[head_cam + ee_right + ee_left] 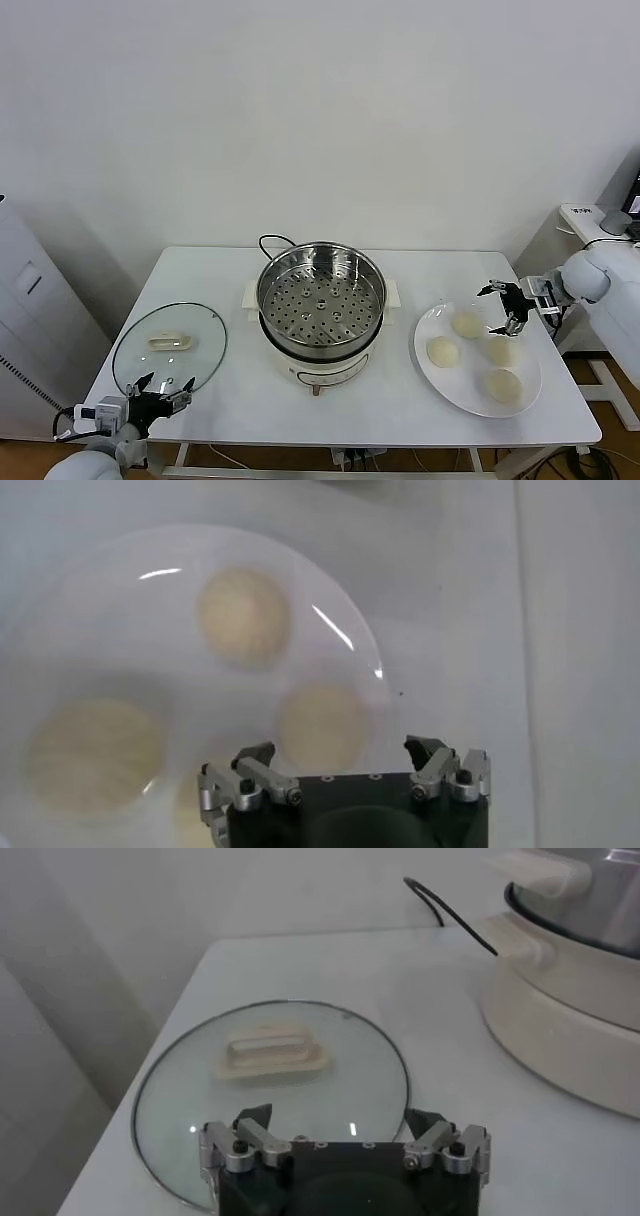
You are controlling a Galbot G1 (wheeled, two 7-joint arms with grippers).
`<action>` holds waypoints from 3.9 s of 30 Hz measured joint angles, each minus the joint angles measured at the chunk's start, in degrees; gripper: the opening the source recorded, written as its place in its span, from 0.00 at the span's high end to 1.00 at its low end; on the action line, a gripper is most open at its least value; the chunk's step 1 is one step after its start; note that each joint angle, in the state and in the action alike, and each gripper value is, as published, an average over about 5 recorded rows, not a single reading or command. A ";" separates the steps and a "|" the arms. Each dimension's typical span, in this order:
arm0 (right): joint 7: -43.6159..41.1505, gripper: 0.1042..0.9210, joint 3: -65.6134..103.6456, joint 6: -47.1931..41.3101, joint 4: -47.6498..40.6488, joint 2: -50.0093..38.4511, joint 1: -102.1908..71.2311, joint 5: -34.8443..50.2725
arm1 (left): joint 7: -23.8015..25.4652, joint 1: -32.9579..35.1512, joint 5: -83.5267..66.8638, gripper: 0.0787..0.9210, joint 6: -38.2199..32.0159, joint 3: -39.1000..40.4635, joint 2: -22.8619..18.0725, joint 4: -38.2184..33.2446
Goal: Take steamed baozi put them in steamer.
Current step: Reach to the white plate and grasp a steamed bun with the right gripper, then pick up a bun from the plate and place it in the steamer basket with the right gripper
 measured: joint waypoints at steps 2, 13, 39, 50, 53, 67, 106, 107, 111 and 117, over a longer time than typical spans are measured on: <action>-0.12 0.12 -0.38 0.31 -1.47 1.26 0.42 -0.83 | 0.00 0.00 -0.01 0.12 0.00 0.06 -0.03 0.01; -0.18 0.15 0.02 1.17 -8.06 6.88 1.49 -6.49 | 0.01 0.01 -0.17 0.12 -0.03 0.48 -0.11 0.12; -1.61 0.50 -0.91 -0.27 -9.53 8.35 3.73 -6.74 | -0.02 1.04 -0.22 0.12 -0.30 0.51 -0.38 -0.51; -3.57 0.50 -14.92 0.49 2.03 1.80 16.48 5.69 | -0.07 1.06 -0.12 0.12 -0.27 0.72 -0.56 -0.88; -4.31 0.50 -19.40 2.66 3.48 2.21 22.10 9.35 | -0.07 1.03 -0.07 0.12 -0.27 0.96 -0.39 -0.87; -8.38 0.49 -27.95 21.69 -2.84 17.67 37.36 12.49 | -0.09 1.07 0.13 0.12 -0.27 1.63 -0.52 -0.76; -9.25 0.49 -21.82 30.06 2.89 35.41 24.54 -19.85 | -0.07 -0.06 0.35 0.12 -0.47 3.62 -0.36 0.50; -9.20 0.49 -21.59 30.06 2.75 35.64 24.24 -20.46 | -0.07 -0.06 0.35 0.12 -0.47 3.62 -0.35 0.50; -8.95 0.49 -20.67 30.06 2.26 36.50 23.11 -22.85 | -0.07 -0.06 0.38 0.12 -0.48 3.66 -0.36 0.50; -8.19 0.42 -19.57 30.06 1.72 37.35 21.87 -25.62 | -0.02 -0.22 0.66 0.12 -0.50 3.64 -0.27 0.42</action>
